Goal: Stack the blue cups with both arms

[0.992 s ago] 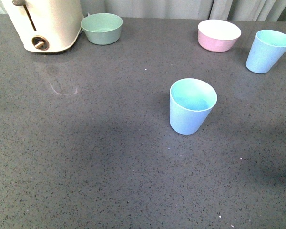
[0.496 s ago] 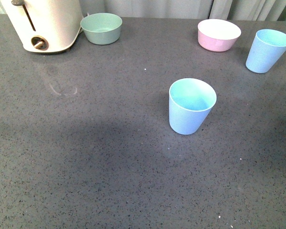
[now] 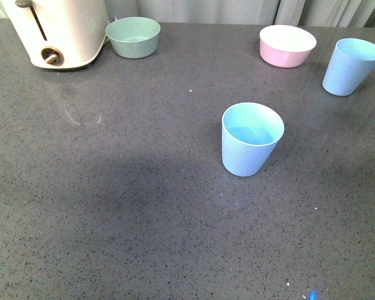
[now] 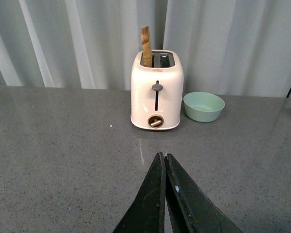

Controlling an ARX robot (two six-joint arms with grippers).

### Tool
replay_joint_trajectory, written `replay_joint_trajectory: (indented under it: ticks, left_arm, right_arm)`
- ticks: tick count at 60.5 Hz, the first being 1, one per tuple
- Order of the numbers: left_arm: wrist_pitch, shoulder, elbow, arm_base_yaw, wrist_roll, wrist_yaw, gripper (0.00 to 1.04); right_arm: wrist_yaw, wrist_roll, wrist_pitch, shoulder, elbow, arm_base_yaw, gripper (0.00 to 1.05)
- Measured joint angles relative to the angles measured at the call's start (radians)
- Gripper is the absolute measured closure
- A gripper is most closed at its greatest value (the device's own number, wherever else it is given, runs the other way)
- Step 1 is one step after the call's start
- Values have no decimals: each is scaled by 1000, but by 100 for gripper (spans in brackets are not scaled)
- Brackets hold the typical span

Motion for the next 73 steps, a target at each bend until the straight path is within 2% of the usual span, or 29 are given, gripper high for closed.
replay_joint_trajectory:
  ticks: [13,43,57,63,72,73]
  left_arm:
    - [-100,-106,0,0,0,0,103]
    - [-295,-304,0,0,0,0,103]
    - [-357,-365,0,0,0,0,103]
    - [-510,-492,0,0,1,0,103]
    - [-520,-523,0,0,1,-1,103]
    - [-520,-524,0,0,1,0,103]
  right_arm:
    - [19,-62,-92,109,149,66,9]
    - [92,-57,-178,329,386,93,9]
    - [98,-44,-214,345,407,105,45]
    - [95,-25,-232,345,423,105,61]
    - [90,-7,-243,345,426,96,82]
    - [89,-2,-244,345,426,93,87]
